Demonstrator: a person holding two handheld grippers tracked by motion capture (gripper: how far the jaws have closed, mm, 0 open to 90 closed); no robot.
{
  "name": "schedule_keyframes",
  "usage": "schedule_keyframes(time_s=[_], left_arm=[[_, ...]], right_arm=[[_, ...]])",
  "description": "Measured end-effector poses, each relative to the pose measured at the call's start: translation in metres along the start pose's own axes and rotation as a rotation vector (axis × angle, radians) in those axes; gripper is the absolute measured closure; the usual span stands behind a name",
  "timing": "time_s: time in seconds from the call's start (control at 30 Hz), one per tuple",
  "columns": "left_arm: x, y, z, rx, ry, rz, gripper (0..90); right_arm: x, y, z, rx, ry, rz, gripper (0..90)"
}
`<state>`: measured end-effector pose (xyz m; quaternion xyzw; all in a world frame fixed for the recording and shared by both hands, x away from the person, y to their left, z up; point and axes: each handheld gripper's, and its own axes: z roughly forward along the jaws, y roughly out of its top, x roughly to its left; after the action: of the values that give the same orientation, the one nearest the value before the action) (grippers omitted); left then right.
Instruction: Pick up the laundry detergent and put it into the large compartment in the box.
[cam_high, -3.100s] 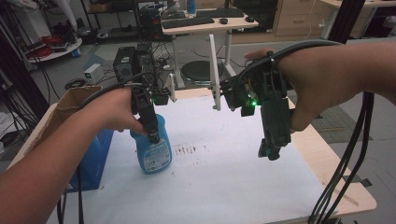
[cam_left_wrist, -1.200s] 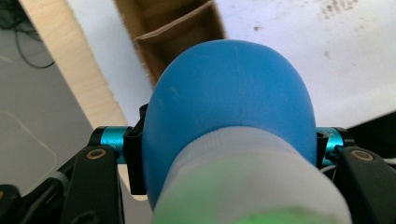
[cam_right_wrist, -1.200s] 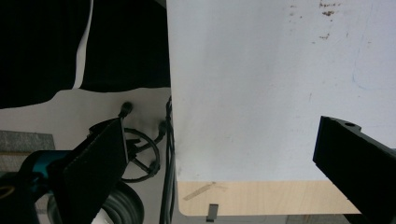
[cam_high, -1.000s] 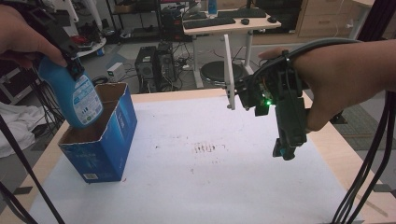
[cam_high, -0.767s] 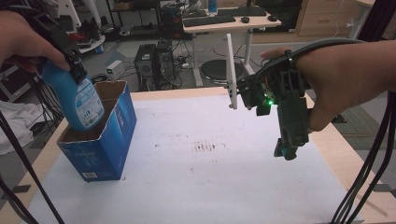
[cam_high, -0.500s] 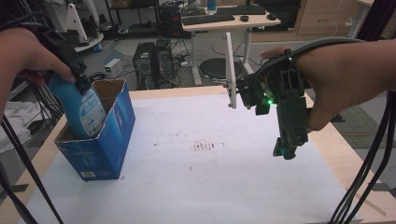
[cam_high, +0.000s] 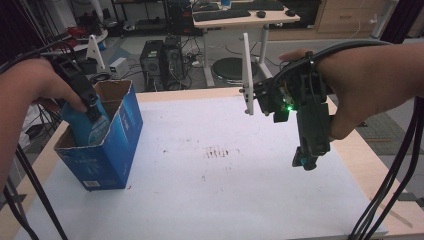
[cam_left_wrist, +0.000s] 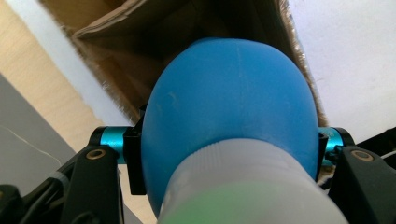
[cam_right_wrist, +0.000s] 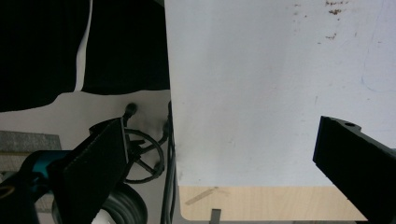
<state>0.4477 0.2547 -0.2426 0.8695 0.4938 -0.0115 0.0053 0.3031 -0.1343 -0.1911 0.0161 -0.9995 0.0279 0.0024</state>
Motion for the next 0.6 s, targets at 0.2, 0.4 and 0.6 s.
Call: schedule_keyframes(time_s=[0.2,0.4,0.6], left_arm=[[-0.001,0.001,0.014,0.002,0.001,0.106,38.6],[0.000,0.003,0.024,0.019,0.002,0.178,38.6],[0.000,0.003,0.032,0.022,0.000,0.236,38.6]], right_arm=[[-0.002,0.000,0.003,0.005,0.007,0.001,2.0],[-0.001,0.001,0.002,0.013,0.010,0.014,2.0],[-0.002,0.001,0.003,0.007,0.010,0.011,2.0]])
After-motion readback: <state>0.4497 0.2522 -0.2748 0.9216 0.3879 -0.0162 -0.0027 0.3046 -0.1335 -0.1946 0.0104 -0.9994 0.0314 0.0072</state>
